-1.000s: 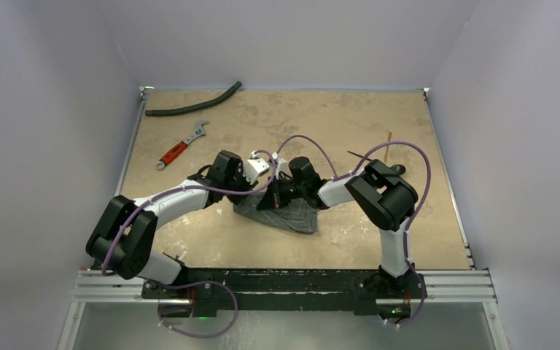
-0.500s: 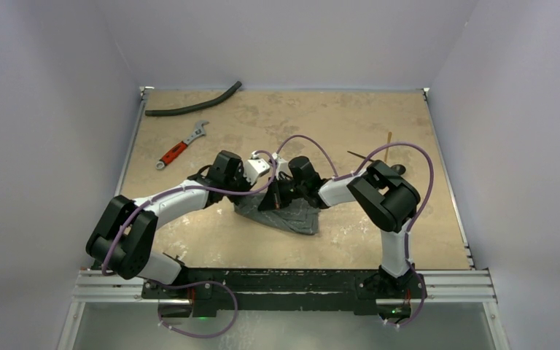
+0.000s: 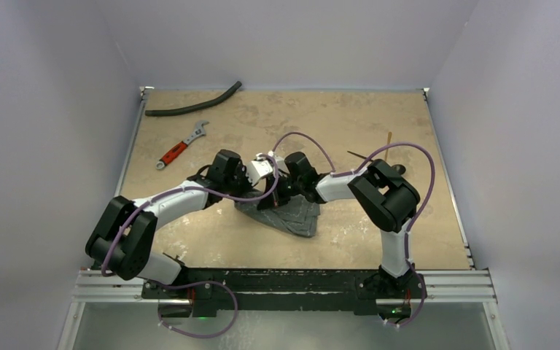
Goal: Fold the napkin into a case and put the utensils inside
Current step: Grasp the top corner of the smaller rectangle folded napkin from the folded napkin.
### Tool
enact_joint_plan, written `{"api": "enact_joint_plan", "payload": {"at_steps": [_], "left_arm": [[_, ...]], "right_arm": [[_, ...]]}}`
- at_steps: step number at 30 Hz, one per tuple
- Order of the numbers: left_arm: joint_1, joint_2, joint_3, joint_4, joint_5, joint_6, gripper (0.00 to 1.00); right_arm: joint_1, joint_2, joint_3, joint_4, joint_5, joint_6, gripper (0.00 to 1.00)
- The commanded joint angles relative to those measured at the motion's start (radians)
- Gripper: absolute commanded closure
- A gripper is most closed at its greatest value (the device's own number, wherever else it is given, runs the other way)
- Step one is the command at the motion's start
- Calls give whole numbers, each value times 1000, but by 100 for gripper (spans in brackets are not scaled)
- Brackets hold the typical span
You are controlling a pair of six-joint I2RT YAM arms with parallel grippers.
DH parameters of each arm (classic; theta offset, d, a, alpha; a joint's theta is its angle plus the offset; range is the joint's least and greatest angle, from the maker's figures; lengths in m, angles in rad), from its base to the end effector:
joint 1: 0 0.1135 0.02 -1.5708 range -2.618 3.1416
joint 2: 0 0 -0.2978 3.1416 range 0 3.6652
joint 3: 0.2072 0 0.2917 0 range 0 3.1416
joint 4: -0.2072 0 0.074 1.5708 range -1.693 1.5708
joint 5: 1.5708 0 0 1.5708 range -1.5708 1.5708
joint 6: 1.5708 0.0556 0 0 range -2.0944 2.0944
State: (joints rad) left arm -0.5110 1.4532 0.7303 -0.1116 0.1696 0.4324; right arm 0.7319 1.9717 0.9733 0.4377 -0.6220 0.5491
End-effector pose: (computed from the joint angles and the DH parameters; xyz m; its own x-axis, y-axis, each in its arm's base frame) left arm 0.2792 -0.1673 0.1700 -0.3434 0.6661 -0.6622 0.7983 0.5784 0.1679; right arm 0.3073 0.3196 0.1168 -0.8125 -0.1597 -0.5607 -0.5699 0.4199 0.7063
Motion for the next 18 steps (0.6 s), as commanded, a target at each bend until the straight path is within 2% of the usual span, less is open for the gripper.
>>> {"api": "enact_joint_plan", "payload": {"at_steps": [1, 9, 18], "left_arm": [[0, -45, -22, 91, -14, 82, 100], [-9, -50, -21, 97, 4, 82, 100], [-9, -57, -20, 86, 12, 90, 100]], "right_arm": [[8, -43, 34, -48, -32, -26, 100], [12, -76, 60, -50, -36, -31, 100], [12, -13, 110, -64, -83, -50, 100]]}}
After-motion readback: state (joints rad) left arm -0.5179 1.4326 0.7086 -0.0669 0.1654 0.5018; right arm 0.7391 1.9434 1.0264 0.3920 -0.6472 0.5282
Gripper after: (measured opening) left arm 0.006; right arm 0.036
